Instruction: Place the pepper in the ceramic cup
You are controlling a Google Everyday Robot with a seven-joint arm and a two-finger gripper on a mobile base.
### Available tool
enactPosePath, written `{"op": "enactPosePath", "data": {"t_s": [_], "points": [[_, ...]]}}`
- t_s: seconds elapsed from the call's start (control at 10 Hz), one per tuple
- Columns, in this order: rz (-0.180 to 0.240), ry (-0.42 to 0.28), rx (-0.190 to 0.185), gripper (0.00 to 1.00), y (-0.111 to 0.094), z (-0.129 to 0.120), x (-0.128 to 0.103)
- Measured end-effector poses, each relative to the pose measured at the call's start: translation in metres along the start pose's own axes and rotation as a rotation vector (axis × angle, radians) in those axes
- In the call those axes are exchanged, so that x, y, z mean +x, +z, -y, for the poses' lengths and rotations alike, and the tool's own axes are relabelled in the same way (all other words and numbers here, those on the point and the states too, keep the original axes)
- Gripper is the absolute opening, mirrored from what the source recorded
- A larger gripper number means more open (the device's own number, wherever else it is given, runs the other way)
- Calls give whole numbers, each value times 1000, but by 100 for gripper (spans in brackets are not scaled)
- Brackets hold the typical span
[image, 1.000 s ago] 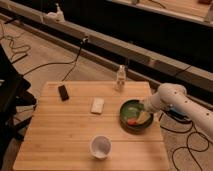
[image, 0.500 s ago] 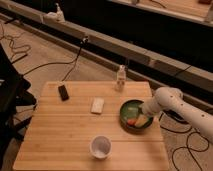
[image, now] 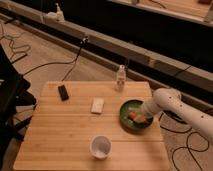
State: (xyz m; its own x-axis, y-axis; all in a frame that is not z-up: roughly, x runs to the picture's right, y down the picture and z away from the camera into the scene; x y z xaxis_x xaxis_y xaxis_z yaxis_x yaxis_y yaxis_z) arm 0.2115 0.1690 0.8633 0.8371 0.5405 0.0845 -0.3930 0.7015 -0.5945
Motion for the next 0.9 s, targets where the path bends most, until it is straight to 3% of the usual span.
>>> {"op": "enactPosePath", "data": {"t_s": [0.1,0.4,0.6,0.8,0.9], "points": [[6,-3,14,5,-6,3,-3],[52,23,58,0,-27,15,-15],[139,61,92,0,-54,24,-36],[255,59,112,0,-82,25,-67],[288,48,115,0,-89,21,-76]]}}
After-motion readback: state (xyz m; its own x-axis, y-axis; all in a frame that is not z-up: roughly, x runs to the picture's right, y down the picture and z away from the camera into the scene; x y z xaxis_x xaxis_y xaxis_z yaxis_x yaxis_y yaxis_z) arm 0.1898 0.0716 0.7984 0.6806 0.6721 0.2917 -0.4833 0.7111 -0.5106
